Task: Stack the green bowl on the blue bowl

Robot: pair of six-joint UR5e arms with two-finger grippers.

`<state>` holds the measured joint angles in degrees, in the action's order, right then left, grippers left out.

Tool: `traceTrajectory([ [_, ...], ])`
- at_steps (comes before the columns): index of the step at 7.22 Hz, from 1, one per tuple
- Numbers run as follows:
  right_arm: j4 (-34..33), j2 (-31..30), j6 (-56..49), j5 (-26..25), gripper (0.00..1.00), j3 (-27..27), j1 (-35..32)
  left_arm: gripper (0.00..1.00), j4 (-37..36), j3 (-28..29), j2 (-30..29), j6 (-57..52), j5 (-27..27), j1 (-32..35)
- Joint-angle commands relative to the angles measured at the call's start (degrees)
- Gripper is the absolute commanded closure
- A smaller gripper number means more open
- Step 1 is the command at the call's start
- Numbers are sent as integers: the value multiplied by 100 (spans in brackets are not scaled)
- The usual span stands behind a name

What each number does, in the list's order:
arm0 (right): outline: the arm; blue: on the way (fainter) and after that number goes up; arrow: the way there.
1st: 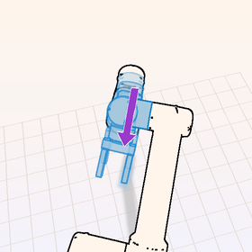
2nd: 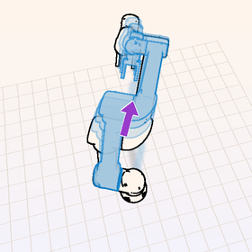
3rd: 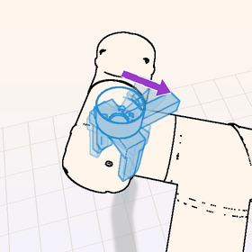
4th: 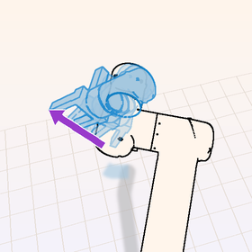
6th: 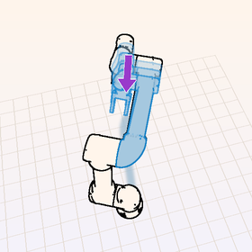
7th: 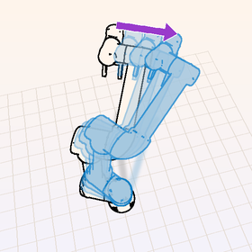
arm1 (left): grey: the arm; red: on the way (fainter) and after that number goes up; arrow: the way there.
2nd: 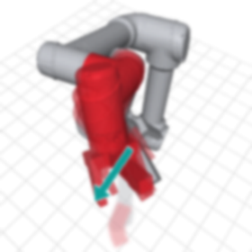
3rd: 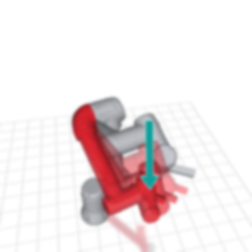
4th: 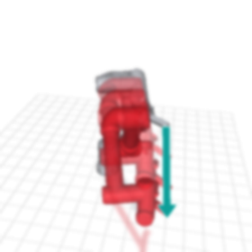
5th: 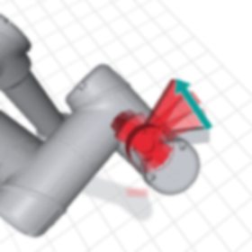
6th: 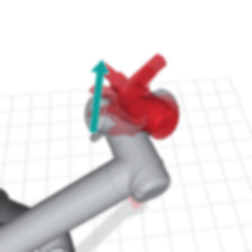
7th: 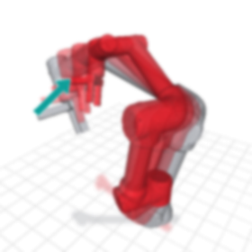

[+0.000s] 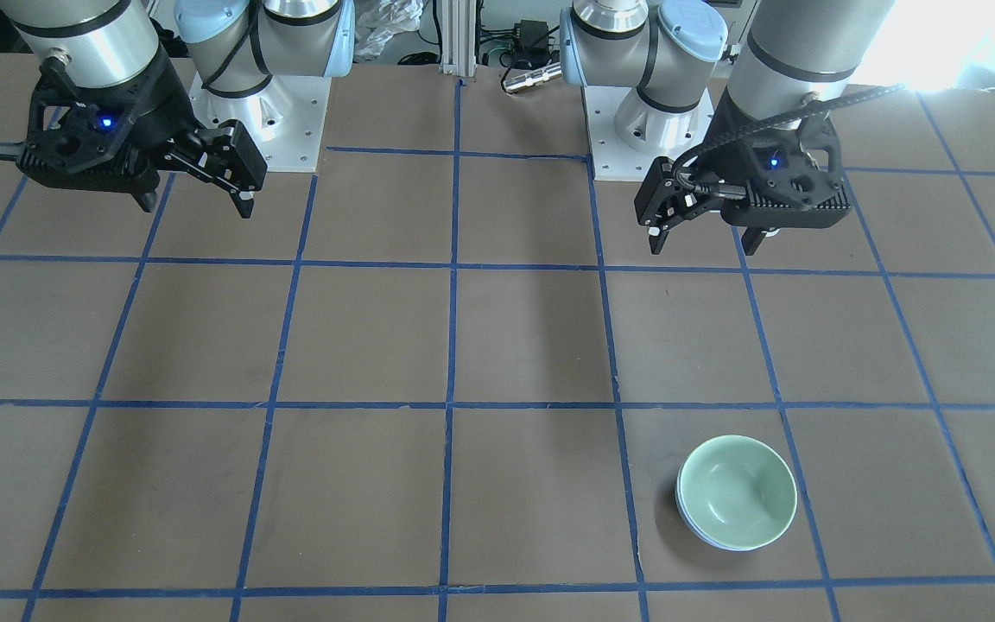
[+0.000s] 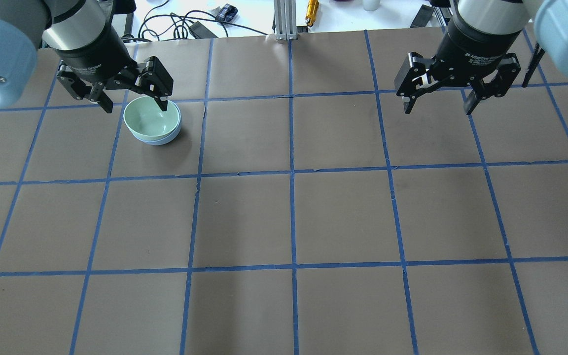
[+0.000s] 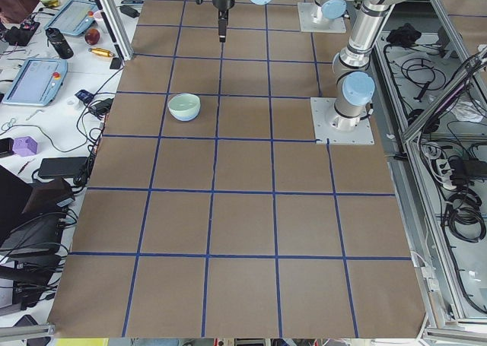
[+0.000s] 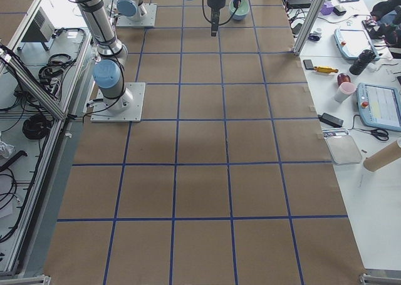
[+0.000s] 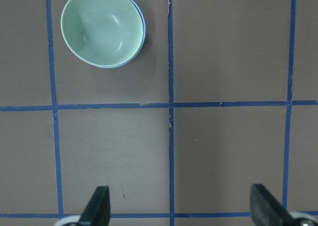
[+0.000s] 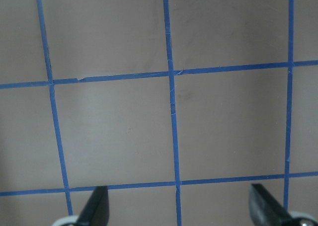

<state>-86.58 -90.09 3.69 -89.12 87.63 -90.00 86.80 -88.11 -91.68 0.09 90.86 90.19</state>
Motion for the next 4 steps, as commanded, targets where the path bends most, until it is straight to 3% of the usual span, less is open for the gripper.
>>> traceTrajectory([
  [1, 1, 0, 0, 0, 0, 0, 0, 0, -5, -4, 10, -1, 2, -10],
  [4, 1, 0, 0, 0, 0, 0, 0, 0, -5, -4, 1, -1, 2, -46],
])
